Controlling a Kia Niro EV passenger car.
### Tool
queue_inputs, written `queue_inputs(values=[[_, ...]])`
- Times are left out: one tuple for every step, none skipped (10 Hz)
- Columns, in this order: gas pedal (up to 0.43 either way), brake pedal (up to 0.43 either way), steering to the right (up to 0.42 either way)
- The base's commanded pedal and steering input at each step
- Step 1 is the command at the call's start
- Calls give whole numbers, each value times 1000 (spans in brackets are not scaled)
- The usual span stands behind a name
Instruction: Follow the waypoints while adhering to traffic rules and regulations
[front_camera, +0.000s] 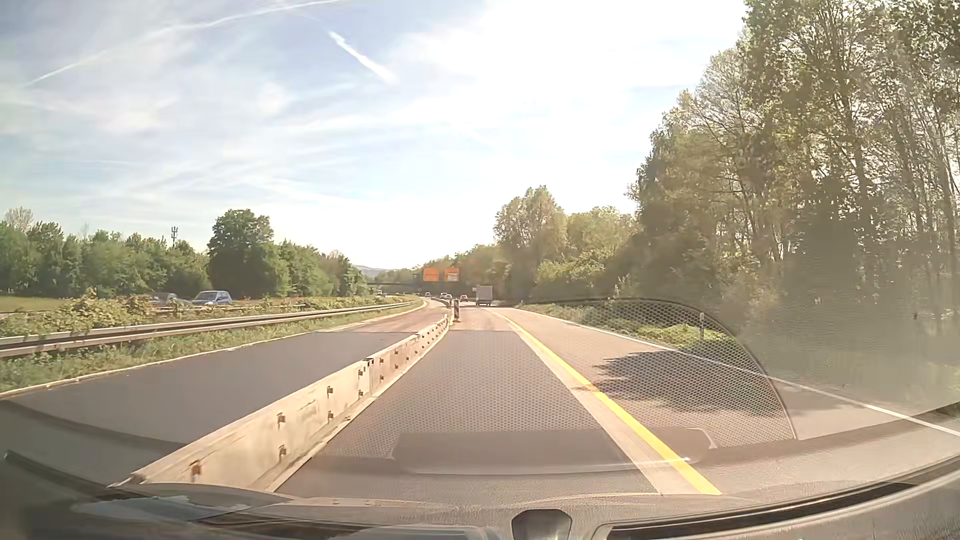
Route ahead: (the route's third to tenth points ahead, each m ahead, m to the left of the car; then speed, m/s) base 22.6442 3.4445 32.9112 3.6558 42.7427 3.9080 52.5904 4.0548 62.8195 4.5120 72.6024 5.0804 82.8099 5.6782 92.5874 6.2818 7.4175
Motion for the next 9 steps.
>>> queue_inputs(values=[[67, 0, -3], [67, 0, -3], [67, 0, -3], [67, 0, -3], [67, 0, -3], [67, 0, -3], [67, 0, -3], [79, 0, -3], [79, 0, -3]])
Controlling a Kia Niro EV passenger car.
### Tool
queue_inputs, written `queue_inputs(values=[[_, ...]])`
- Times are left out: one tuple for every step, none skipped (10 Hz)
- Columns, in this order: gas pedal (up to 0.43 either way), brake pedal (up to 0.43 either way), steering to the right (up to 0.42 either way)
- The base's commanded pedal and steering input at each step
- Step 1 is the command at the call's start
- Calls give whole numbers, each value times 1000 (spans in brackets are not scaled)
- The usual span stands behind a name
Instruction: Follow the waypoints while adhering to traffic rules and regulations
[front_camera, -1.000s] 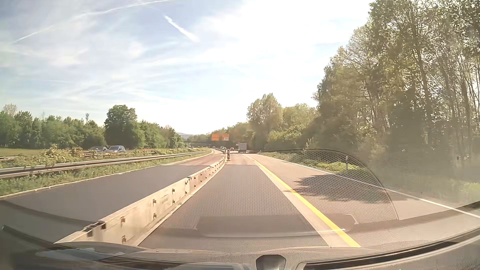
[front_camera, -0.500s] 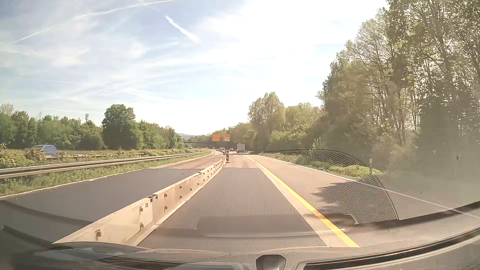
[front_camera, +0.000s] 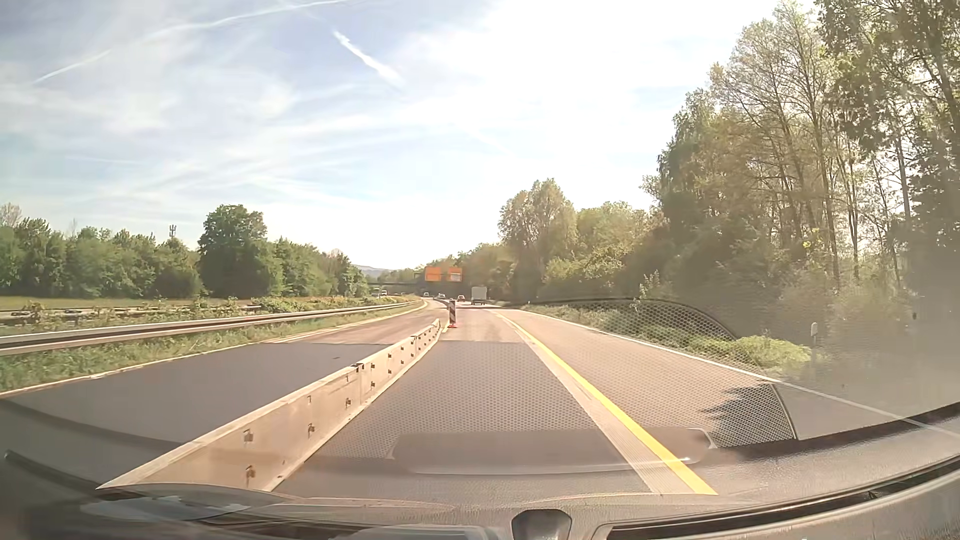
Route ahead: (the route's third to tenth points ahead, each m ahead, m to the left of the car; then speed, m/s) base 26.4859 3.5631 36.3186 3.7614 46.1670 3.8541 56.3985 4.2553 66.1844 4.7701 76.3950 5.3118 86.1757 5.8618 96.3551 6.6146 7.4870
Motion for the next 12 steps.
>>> queue_inputs(values=[[79, 0, -3], [87, 0, -3], [98, 0, -3], [98, 0, -3], [98, 0, -3], [98, 0, -3], [98, 0, -3], [98, 0, -3], [87, 0, -3], [87, 0, -3], [87, 0, -3], [87, 0, -3]])
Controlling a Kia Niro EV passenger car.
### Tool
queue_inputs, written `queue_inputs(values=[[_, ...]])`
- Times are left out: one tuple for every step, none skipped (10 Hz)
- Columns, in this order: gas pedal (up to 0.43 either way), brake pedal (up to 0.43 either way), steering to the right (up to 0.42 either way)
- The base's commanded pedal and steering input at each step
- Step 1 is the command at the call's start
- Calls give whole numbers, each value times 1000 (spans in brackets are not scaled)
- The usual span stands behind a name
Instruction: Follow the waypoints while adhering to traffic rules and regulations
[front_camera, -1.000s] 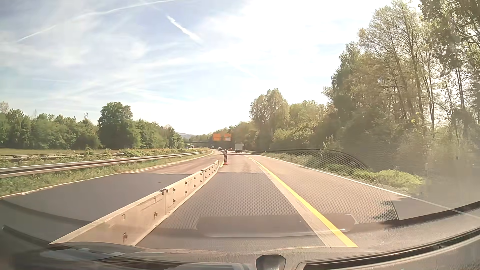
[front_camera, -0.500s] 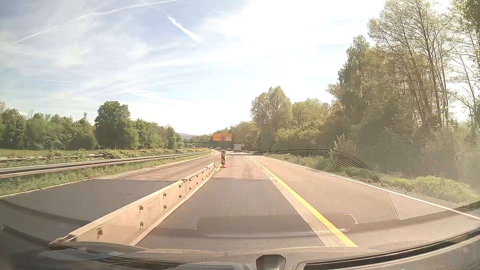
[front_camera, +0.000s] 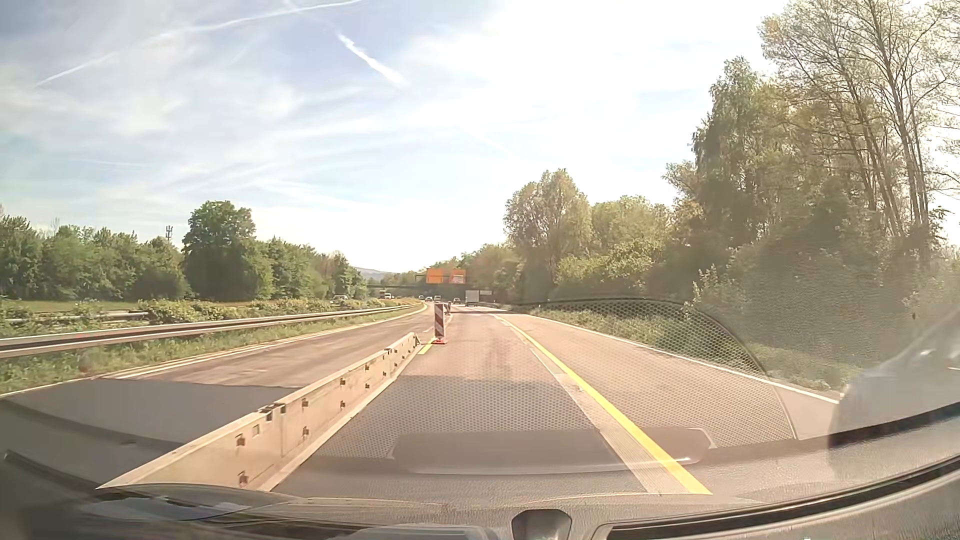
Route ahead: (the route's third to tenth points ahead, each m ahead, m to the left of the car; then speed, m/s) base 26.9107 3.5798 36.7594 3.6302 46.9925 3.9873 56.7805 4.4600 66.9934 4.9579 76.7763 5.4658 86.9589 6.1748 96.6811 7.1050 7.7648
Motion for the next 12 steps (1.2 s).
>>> queue_inputs(values=[[98, 0, -2], [98, 0, -2], [98, 0, -2], [98, 0, -2], [98, 0, -2], [98, 0, -2], [98, 0, -2], [110, 0, -2], [118, 0, -2], [130, 0, -2], [130, 0, -2], [130, 0, -2]])
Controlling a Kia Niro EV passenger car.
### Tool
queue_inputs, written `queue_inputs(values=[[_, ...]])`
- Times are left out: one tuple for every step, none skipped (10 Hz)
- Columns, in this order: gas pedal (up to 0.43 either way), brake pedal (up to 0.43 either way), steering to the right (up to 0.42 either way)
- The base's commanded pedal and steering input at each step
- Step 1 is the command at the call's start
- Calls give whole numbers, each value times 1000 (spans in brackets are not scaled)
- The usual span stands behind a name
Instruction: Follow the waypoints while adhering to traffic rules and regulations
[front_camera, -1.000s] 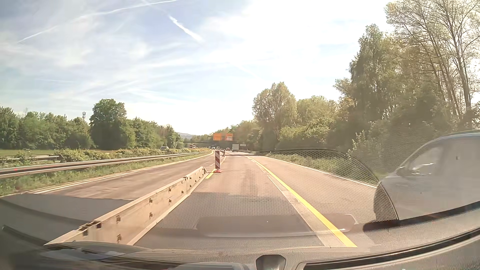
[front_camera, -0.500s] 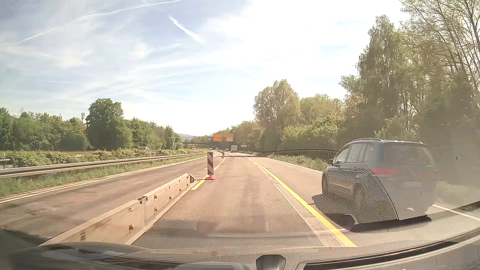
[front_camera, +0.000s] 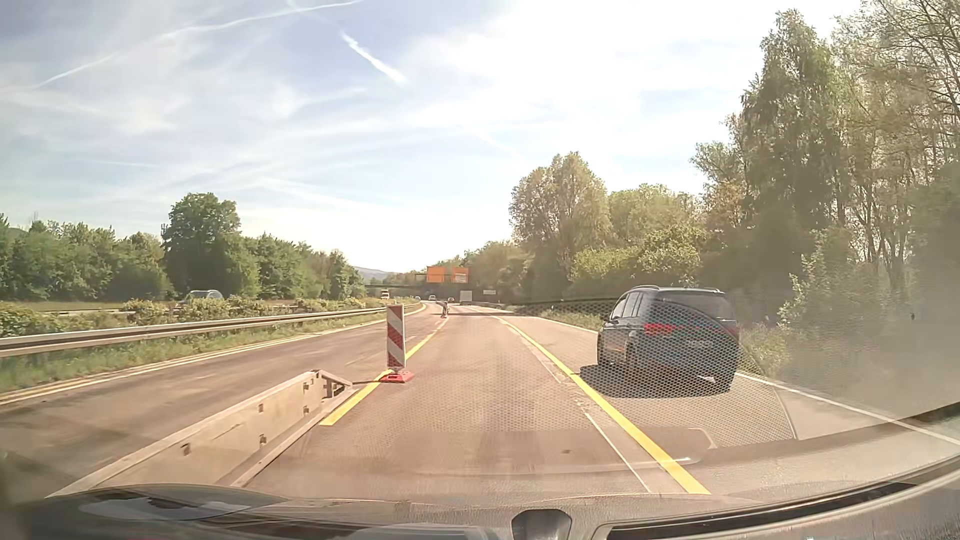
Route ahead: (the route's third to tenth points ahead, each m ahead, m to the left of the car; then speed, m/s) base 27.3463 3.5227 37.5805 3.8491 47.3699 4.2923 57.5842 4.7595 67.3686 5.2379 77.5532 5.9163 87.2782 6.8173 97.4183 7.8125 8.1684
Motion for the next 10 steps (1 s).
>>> queue_inputs(values=[[130, 0, -2], [138, 0, -4], [138, 0, -4], [138, 0, -4], [138, 0, -4], [138, 0, -5], [138, 0, -6], [150, 0, -7], [150, 0, -7], [150, 0, -7]])
